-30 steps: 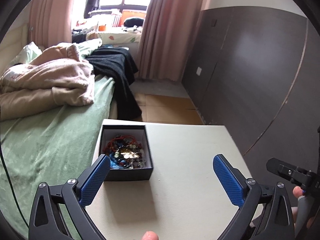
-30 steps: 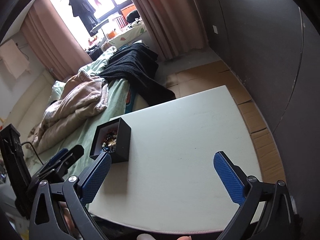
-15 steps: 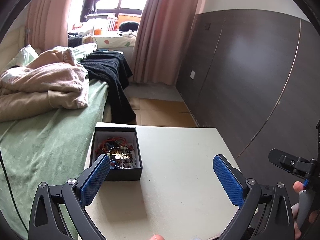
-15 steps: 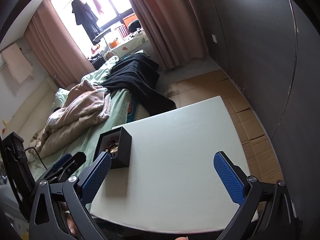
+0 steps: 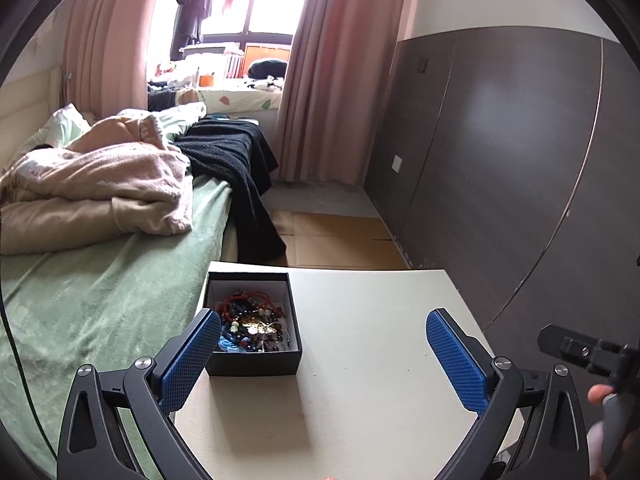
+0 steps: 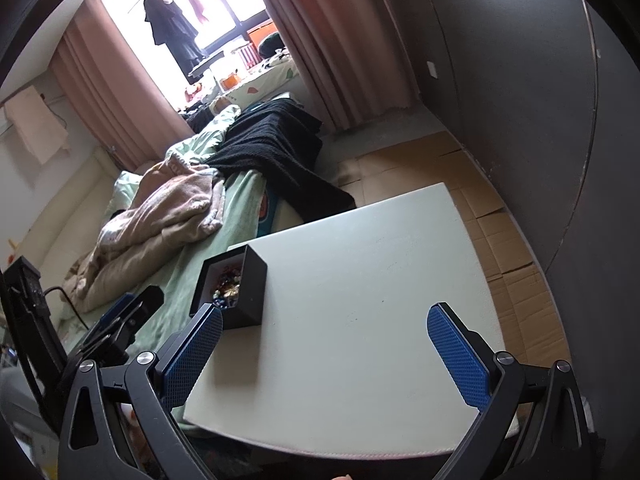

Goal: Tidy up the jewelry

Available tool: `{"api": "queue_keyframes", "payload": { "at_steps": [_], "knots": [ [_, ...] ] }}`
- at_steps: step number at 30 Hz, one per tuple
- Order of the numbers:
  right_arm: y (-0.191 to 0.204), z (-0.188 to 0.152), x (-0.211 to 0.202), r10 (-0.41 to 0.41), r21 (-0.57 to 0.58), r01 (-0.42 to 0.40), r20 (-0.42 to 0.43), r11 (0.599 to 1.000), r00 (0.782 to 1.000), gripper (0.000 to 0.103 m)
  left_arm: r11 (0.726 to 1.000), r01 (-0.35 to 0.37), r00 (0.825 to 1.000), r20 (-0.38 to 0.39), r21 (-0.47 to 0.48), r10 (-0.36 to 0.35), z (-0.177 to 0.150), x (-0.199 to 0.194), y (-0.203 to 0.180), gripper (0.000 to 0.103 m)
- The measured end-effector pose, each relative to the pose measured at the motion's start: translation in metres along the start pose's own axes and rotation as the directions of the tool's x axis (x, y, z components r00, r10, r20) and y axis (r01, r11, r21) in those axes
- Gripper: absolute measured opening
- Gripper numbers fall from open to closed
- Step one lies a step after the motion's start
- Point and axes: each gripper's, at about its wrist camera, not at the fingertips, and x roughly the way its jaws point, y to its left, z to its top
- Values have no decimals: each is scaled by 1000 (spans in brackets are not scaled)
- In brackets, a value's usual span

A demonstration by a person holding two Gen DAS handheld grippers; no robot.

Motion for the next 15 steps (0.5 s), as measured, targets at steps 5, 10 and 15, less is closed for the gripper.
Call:
{"api": "queue_keyframes", "payload": {
  "at_steps": [5, 10, 15],
  "knots": [
    [6, -2, 0, -20, -36, 20, 4, 999, 1000, 103, 1000, -1, 1000, -1, -6, 1, 0, -1, 0, 102],
    [4, -1, -1, -10, -36, 11, 6, 999, 1000, 103, 1000, 4, 1000, -4, -8, -4, 0, 0, 0, 102],
    [5, -1, 0, -7, -41, 7, 0, 999, 1000, 103, 1000, 4, 1000, -2, -3, -4, -1, -1, -3, 102]
  ]
}}
